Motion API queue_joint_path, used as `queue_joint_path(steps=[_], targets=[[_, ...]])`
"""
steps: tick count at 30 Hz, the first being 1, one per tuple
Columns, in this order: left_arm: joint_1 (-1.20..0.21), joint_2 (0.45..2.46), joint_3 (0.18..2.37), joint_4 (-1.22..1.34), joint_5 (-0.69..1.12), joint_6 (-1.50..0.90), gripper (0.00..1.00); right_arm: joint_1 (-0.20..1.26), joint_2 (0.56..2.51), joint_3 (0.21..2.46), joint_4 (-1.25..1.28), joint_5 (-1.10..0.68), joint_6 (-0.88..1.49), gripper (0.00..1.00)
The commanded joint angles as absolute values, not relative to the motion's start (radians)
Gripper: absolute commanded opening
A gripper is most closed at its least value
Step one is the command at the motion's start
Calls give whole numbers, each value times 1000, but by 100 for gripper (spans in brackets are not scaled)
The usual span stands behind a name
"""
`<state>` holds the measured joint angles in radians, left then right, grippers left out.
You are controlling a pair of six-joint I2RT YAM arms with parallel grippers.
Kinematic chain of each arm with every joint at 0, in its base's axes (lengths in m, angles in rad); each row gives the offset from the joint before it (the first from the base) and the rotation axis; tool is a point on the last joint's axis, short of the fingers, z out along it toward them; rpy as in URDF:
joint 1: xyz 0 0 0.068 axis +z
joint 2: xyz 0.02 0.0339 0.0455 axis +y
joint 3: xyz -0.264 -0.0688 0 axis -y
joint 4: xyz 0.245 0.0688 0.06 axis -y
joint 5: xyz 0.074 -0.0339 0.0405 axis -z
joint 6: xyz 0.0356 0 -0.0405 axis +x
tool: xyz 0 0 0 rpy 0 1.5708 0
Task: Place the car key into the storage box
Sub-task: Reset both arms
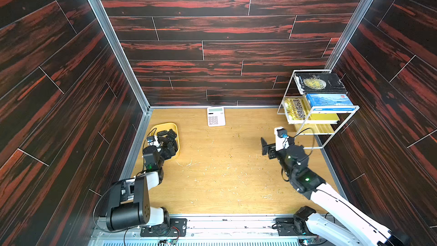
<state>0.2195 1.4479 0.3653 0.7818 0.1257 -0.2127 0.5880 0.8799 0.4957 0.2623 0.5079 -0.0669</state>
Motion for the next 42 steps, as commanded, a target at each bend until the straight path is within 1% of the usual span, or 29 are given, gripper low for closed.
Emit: queue_joint_path(steps=[1,2,3,5,8,10,11,14,15,16,17,18,19,21,22,27,33,36,42], targets=[[219,1529,306,1117,132,-219,100,588,870,333,664,660,-174,98],[219,1559,290,1204,147,-224,100,582,889,274,787,689,-222,99],[216,1565,275,1231,150,-212,100,565,918,240,865,698,-240,99],[198,1581,245,1240,110,-195,100,495,1017,229,906,653,-243,99],[200,1662,250,1391,124,-218,100,388,1209,245,984,636,-155,99],[197,1611,266,1250,134,-189,100,372,1334,204,1215,639,-173,98],[198,1602,276,1219,136,-186,100,371,1391,194,1309,636,-201,99],[192,1634,279,1289,114,-196,100,370,1569,174,1554,634,-268,98],[192,1634,278,1286,115,-196,100,364,1639,161,1696,664,-283,99],[191,1624,283,1256,120,-191,100,361,1685,158,1771,755,-254,98],[188,1621,291,1241,117,-187,100,336,1705,132,1809,724,-201,99],[185,1625,300,1232,112,-184,100,288,1726,97,1871,595,-185,98],[180,1620,305,1214,112,-179,100,280,1706,115,1803,554,-185,99],[173,1615,321,1178,104,-168,100,274,1660,171,1615,548,-164,99],[167,1612,330,1154,100,-162,100,257,1656,191,1573,538,-149,99],[149,1605,344,1116,66,-150,100,235,1653,166,1613,535,-119,99],[138,1599,359,1076,57,-136,100,236,1651,185,1579,540,-121,99],[136,1598,360,1069,50,-134,100,239,1653,239,1478,618,-98,99],[135,1597,359,1071,54,-133,100,240,1655,232,1495,618,-101,98]])
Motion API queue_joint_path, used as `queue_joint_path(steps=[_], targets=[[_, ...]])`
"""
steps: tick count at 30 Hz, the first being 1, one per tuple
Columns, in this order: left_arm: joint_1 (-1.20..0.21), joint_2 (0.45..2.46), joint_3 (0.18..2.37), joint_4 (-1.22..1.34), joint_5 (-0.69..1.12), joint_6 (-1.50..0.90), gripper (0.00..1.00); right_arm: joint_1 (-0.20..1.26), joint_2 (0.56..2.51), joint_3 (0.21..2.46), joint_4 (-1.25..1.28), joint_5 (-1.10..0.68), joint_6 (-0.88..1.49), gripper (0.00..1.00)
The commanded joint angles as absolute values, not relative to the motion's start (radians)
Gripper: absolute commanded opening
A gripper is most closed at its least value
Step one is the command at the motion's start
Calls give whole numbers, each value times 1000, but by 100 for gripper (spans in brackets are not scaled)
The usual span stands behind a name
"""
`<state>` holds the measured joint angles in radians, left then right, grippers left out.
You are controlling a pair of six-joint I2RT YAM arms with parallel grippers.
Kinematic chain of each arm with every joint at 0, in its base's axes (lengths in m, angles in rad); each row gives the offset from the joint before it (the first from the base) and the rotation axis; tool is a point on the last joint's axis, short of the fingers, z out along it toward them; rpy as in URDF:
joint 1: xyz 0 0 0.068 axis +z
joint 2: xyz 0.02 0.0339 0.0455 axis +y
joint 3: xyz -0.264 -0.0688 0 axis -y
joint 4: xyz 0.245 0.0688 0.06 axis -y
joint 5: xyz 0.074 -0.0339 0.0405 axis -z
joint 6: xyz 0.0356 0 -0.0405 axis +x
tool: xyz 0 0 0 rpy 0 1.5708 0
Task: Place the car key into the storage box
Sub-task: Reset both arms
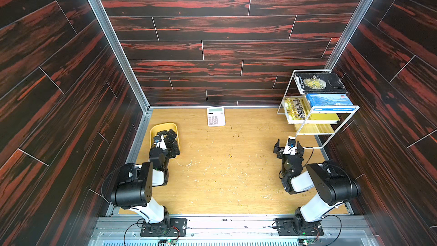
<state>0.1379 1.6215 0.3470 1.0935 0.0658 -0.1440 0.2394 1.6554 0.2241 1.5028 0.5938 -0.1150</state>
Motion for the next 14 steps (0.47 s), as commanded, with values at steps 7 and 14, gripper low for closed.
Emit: queue_joint_path(steps=[7,14], targets=[[135,1597,359,1074,56,-133,100,239,1655,241,1480,623,-97,98],[134,1597,362,1067,54,-133,100,223,1648,254,1439,592,-82,99]])
